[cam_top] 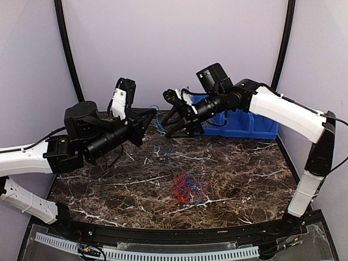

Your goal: Untangle the cables

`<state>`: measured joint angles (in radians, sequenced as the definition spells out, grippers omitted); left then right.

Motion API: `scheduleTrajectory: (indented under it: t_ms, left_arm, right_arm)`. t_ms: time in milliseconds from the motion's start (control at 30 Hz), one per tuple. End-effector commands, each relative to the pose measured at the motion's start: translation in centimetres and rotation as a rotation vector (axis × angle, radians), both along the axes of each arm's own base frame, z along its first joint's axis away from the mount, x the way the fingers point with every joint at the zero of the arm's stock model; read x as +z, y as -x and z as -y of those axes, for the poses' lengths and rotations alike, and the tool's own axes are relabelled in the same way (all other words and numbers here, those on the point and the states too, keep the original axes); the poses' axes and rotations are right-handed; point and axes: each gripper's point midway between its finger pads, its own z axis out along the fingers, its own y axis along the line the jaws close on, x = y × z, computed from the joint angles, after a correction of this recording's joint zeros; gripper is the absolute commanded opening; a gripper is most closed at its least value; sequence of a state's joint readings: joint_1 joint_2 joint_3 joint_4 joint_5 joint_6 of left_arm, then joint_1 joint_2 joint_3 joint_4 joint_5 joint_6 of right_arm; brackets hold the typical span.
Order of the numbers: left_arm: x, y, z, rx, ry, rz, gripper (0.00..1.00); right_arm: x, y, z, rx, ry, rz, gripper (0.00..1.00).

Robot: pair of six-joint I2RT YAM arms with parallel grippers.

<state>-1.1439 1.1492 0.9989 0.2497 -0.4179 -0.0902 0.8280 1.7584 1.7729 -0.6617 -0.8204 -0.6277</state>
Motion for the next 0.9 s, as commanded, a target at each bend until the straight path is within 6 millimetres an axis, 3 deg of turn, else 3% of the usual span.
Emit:
scheduleTrajectory:
  t_ms: [0,100,267,400,533,833,867]
  left_arm:
    - [4.1,0.8,-0.4,-0.028,0.103,0.058,0.00]
    - [4.6,0.7,-0.9,-0.014,0.119,0.066,0.00]
    - [5.0,0.8,-1.7,0.003,0.138,0.076,0.00]
    - [5.0,0.8,-2.2,0.018,0.144,0.079,0.00]
    - [4.8,0.8,-2.5,0.027,0.140,0.076,0.00]
    - [3.3,0.3,-3.1,0.072,0.127,0.050,0.00]
    - [3.1,0.2,-3.1,0.076,0.123,0.048,0.04]
  right_arm:
    - [0.4,1.7,0.4,0.068,-0.008,0.024,0.49]
    - [-0.1,2.0,0.8,0.075,0.003,0.026,0.48]
    - [-0.9,1.8,0.7,0.051,0.014,0.004,0.29]
    - [-1.1,1.3,0.5,0.019,0.015,-0.010,0.22]
    - [-1.3,0.5,0.5,-0.017,0.015,-0.014,0.01]
    - [-0.2,-1.4,1.8,-0.064,-0.023,-0.053,0.00]
    - [-0.1,-1.5,2.0,-0.069,-0.025,-0.054,0.00]
